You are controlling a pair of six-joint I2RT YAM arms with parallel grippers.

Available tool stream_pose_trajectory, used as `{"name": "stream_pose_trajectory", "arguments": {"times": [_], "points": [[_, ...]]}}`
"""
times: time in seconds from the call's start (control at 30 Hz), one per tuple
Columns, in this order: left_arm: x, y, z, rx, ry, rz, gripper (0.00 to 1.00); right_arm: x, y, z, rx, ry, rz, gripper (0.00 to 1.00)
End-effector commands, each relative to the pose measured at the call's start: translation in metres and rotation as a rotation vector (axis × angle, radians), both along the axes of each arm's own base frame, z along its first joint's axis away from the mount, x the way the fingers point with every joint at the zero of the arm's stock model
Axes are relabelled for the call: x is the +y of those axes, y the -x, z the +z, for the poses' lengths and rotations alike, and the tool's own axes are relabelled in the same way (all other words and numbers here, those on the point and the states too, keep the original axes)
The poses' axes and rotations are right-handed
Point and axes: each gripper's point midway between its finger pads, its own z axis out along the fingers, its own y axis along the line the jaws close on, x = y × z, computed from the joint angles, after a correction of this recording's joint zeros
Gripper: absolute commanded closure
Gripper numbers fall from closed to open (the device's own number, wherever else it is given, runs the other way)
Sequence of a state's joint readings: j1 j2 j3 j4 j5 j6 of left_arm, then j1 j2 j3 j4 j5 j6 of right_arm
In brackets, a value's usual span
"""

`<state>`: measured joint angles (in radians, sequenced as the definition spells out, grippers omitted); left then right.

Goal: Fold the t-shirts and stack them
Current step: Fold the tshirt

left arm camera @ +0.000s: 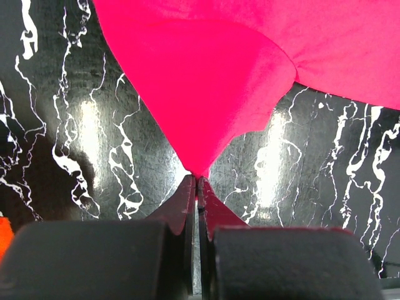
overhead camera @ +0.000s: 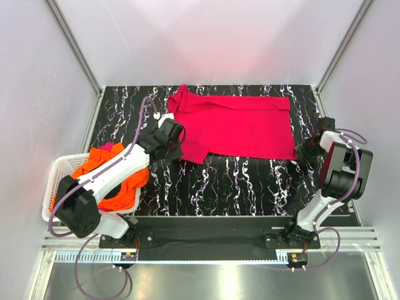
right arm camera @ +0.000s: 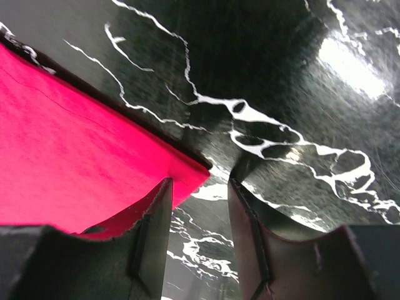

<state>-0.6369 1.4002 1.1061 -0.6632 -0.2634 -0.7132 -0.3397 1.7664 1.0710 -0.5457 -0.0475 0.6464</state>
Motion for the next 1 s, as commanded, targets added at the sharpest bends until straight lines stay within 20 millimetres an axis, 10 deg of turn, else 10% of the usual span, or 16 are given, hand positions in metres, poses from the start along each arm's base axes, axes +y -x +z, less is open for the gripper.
{"name": "stream_pose_trajectory", "arguments": {"times": [0.0, 0.23, 0.37, 0.47, 0.63, 0.83, 0.97], "points": [[-0.004, -0.015, 0.032, -0.093, 0.012, -0.012, 1.0, -0.003, -0.008, -0.013, -0.015, 0.005, -0.013, 0.53], [-0.008, -0.022, 0.038, -0.104, 0.016, -0.013, 1.0, 0.007, -0.009, -0.016, -0.016, -0.052, -0.017, 0.67], [-0.006, -0.03, 0.045, -0.12, 0.013, 0.013, 1.0, 0.009, -0.008, -0.016, -0.017, -0.063, -0.019, 1.0], [0.003, -0.044, 0.06, -0.151, 0.02, 0.062, 1.0, 0.005, -0.017, -0.004, -0.044, -0.048, -0.023, 1.0], [0.024, -0.091, 0.103, -0.258, 0.021, 0.15, 1.0, -0.01, -0.064, 0.068, -0.239, 0.003, -0.052, 1.0], [0.023, -0.152, 0.223, -0.536, 0.07, 0.098, 1.0, -0.02, -0.103, 0.175, -0.452, 0.054, -0.071, 1.0], [0.008, -0.158, 0.334, -0.836, 0.088, -0.078, 1.0, -0.022, -0.108, 0.273, -0.657, 0.104, -0.089, 1.0]]}}
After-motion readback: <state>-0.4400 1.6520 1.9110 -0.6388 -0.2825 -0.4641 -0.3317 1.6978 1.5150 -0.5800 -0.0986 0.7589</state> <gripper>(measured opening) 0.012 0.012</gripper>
